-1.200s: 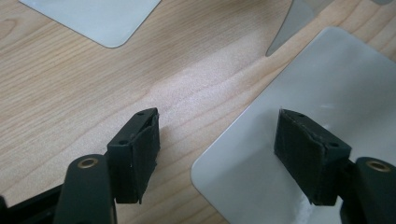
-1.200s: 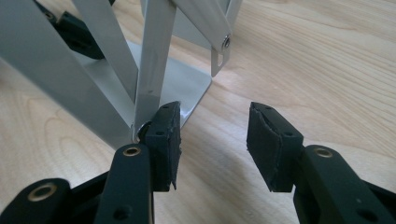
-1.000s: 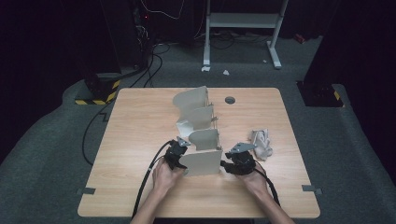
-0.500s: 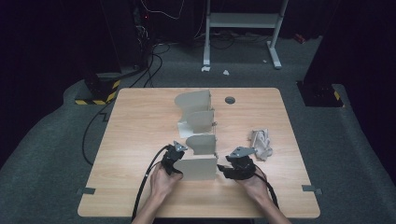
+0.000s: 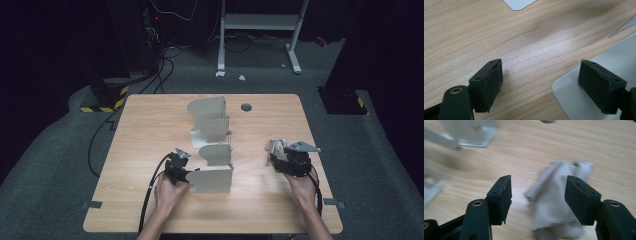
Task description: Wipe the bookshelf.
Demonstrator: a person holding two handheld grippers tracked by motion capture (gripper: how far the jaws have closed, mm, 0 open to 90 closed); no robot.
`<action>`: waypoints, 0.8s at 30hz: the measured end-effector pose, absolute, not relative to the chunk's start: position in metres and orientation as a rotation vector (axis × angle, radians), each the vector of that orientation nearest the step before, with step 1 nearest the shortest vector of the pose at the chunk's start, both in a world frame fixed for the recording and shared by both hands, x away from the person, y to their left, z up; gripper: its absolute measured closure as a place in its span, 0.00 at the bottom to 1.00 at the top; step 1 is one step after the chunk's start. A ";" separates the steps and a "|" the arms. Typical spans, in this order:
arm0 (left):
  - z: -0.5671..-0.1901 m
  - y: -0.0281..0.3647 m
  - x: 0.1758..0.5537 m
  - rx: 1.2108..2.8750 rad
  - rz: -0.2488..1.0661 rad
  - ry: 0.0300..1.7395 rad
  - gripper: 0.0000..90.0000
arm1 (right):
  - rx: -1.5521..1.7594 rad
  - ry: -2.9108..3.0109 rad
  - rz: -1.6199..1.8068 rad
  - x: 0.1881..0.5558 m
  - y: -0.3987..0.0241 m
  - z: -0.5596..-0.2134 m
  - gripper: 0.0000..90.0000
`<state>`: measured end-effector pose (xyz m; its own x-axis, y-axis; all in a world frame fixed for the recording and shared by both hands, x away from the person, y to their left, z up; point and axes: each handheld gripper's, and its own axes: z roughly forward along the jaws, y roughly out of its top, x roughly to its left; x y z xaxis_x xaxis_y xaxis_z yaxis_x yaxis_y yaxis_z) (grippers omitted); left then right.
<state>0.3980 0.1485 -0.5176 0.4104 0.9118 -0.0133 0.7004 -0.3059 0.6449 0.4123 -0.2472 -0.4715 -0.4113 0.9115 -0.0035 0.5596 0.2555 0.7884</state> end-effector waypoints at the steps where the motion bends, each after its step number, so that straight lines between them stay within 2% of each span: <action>1: -0.518 0.148 0.398 2.099 0.483 1.364 0.21 | 1.333 2.068 1.007 0.412 -0.247 -0.472 0.42; 10: -0.523 0.153 0.395 2.054 0.525 1.352 0.18 | 1.483 2.104 0.868 0.450 -0.256 -0.502 0.37; 13: -0.525 0.153 0.394 2.029 0.537 1.344 0.18 | 1.497 2.130 0.820 0.458 -0.252 -0.514 0.47; 16: -0.526 0.153 0.396 2.017 0.550 1.342 0.17 | 1.460 2.139 0.848 0.457 -0.250 -0.513 0.70; 17: -0.526 0.153 0.396 2.017 0.550 1.342 0.17 | 1.460 2.139 0.848 0.457 -0.250 -0.513 0.70; 18: -0.526 0.153 0.396 2.022 0.552 1.336 0.17 | 1.427 2.187 0.885 0.453 -0.245 -0.513 0.76; 24: -0.528 0.152 0.398 1.998 0.557 1.338 0.17 | 1.243 2.345 1.016 0.422 -0.212 -0.511 0.81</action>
